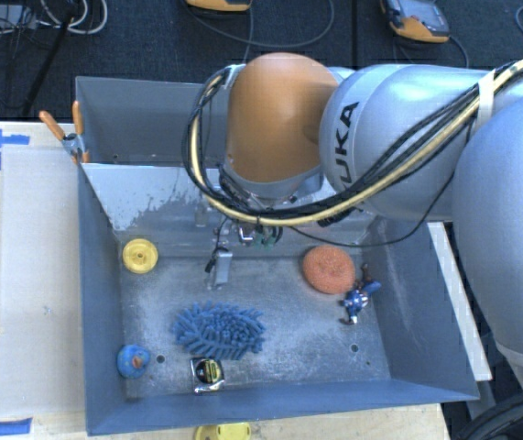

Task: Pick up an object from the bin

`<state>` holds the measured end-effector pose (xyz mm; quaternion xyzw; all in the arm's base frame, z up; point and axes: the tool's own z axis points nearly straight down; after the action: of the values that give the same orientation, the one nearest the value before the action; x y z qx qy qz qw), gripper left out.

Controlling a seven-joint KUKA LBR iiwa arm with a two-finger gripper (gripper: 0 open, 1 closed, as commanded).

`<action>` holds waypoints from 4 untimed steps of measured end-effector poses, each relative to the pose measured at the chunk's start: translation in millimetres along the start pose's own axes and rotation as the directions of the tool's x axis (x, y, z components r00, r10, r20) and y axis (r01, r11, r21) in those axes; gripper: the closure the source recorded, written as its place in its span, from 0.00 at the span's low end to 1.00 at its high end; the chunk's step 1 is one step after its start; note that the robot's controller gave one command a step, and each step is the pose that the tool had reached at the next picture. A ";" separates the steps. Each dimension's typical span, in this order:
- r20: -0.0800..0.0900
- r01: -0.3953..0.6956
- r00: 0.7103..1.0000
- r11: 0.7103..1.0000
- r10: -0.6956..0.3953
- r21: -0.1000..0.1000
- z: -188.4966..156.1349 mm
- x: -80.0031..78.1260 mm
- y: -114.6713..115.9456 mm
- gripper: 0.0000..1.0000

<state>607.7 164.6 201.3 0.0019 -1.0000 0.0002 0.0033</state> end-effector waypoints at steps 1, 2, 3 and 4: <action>0.007 -0.003 1.000 1.000 0.003 -0.001 -5.1 -1.0 -0.9 0.00; 0.010 -0.018 1.000 1.000 0.018 -0.002 48.8 51.2 2.7 0.00; 0.000 0.087 0.996 0.996 -0.087 -0.001 76.7 69.4 -35.6 0.00; 0.006 0.118 0.993 0.993 -0.118 0.000 123.5 44.0 -51.1 1.00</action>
Offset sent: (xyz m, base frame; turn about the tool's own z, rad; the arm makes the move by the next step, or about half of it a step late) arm -0.0842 0.0054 -0.0819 0.0268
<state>563.1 113.3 78.1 0.0608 -0.9982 -0.0002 0.0005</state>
